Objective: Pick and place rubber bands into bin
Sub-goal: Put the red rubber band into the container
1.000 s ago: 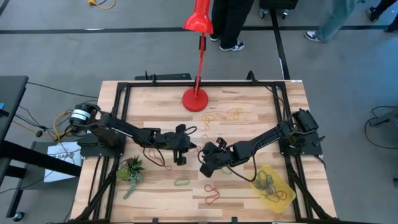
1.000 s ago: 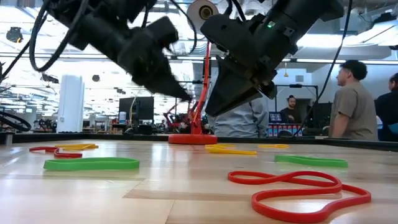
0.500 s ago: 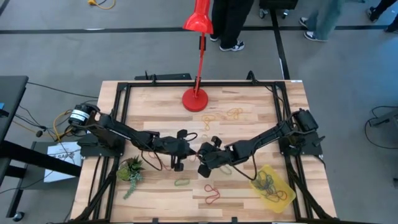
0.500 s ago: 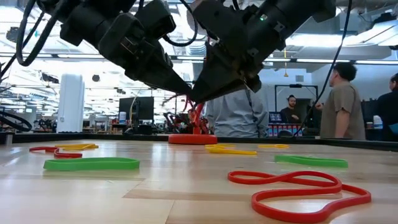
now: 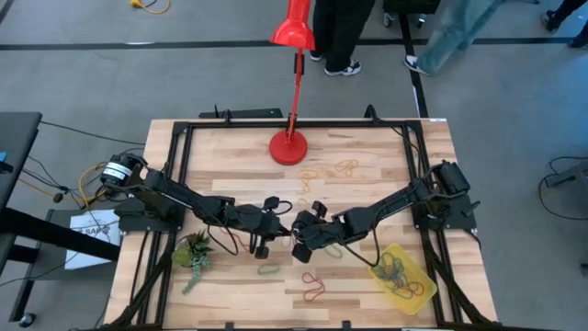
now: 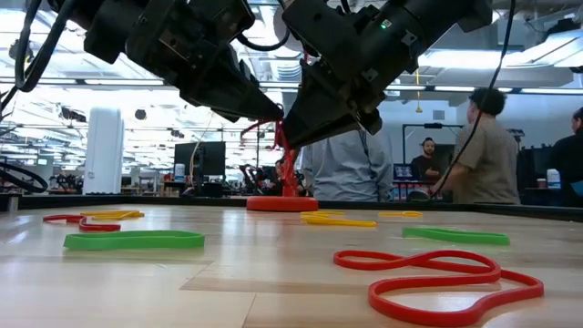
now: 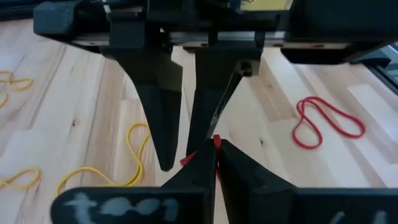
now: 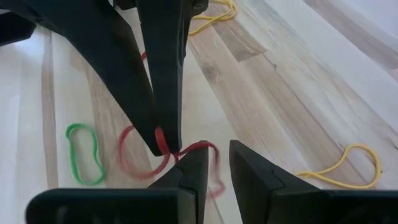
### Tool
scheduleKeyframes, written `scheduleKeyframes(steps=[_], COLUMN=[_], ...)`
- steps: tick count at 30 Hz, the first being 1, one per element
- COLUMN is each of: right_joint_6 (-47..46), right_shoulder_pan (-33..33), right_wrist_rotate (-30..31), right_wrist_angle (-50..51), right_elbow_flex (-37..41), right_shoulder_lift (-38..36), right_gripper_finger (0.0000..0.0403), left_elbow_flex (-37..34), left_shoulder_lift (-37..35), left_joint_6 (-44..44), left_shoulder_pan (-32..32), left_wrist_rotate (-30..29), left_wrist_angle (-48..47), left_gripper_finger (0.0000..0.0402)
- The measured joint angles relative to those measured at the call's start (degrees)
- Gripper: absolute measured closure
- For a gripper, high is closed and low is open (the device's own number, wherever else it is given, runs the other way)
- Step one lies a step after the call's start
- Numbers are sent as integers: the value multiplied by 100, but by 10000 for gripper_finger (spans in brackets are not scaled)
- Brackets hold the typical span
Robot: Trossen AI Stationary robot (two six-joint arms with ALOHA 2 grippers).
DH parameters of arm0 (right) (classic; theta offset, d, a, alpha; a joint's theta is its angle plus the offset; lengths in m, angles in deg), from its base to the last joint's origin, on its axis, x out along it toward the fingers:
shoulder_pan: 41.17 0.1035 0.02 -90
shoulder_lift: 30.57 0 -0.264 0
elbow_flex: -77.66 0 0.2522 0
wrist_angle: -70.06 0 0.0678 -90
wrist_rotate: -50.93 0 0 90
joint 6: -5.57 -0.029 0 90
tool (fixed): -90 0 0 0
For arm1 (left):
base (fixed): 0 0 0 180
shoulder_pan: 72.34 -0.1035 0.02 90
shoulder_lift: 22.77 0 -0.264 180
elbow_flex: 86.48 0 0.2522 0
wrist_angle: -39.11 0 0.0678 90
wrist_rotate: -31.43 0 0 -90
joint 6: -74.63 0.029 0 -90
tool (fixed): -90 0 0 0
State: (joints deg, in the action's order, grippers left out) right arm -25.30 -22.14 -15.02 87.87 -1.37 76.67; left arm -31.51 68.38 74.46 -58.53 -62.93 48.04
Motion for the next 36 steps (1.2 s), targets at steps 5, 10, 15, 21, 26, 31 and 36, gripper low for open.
scheduleKeyframes(steps=[5, 10, 15, 21, 26, 31, 36], right_joint_6=[93, 96, 95, 92, -158, -699, -1371], right_shoulder_pan=[0, 0, 0, 0, -3, -41, -39], right_wrist_rotate=[-17, -90, -108, -109, -109, -81, -78], right_wrist_angle=[-38, -37, -39, -29, 87, 623, 1460], right_elbow_flex=[0, 0, 2, 2, 2, 2, 2], right_shoulder_lift=[0, 0, 0, 0, 0, 0, 0], right_gripper_finger=[344, 353, 396, 400, 400, 401, 402], left_elbow_flex=[2, 2, 4, 4, 6, 5, 4], left_shoulder_lift=[0, -2, -2, -4, -4, -4, -4], left_joint_6=[45, 33, 13, -17, -136, -199, -202], left_shoulder_pan=[0, 3, 0, -4, -2, -2, -2], left_wrist_rotate=[-65, -328, -441, -1125, -1202, -1215, -1528], left_wrist_angle=[25, 25, 4, -280, -605, -648, -759], left_gripper_finger=[401, 401, 400, 382, 353, 321, 300])
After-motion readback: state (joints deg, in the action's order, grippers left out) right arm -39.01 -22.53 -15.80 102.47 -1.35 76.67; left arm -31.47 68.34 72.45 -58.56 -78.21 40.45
